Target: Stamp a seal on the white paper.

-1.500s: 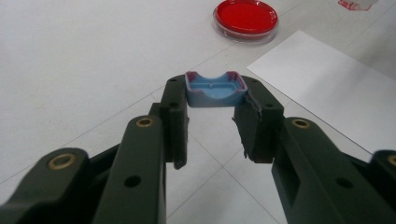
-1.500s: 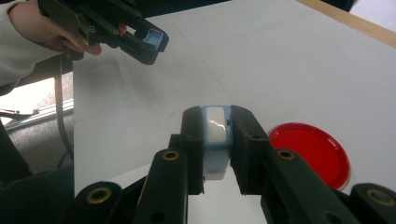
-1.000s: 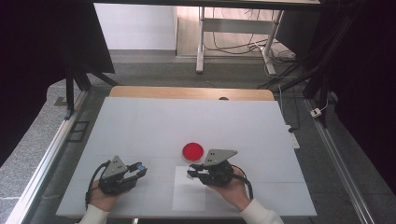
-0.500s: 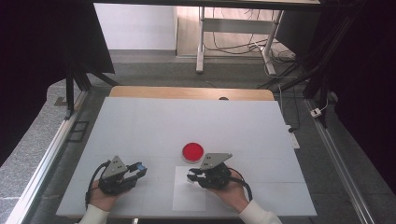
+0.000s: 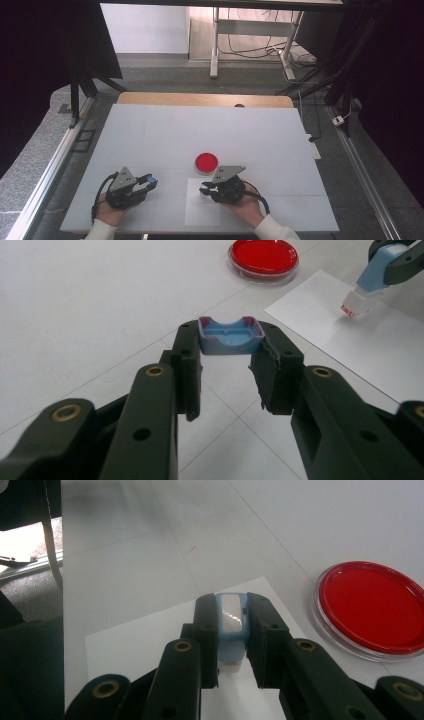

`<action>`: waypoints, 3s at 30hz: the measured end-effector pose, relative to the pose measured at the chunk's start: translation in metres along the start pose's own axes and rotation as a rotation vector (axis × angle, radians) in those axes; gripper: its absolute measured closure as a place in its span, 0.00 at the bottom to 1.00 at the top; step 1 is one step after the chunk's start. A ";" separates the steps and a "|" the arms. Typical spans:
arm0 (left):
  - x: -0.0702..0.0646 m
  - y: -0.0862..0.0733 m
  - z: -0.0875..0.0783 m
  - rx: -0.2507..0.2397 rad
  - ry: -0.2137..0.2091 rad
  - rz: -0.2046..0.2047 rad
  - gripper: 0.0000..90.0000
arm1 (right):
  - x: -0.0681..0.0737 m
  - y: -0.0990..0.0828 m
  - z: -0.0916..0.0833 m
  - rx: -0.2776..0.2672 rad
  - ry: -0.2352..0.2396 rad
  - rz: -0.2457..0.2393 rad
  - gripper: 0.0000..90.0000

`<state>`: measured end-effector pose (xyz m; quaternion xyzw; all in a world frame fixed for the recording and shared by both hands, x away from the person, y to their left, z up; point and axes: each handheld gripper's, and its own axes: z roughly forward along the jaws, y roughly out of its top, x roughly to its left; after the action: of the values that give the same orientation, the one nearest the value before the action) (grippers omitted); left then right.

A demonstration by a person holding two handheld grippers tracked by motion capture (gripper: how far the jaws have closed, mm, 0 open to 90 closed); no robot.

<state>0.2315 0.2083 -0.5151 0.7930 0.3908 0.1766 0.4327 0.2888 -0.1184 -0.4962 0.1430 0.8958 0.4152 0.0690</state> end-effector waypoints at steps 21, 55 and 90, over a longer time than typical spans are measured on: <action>0.000 0.000 0.000 0.000 0.000 -0.001 0.72 | 0.001 -0.003 0.005 0.009 -0.004 -0.004 0.83; 0.000 0.000 -0.001 0.000 0.000 0.003 0.72 | 0.004 -0.004 0.009 0.041 -0.022 -0.042 0.84; -0.001 0.000 -0.002 -0.001 0.005 0.002 0.72 | 0.005 -0.014 0.010 0.006 -0.029 -0.027 0.84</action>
<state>0.2299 0.2089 -0.5141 0.7928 0.3907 0.1792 0.4321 0.2838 -0.1180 -0.5134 0.1371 0.8977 0.4095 0.0871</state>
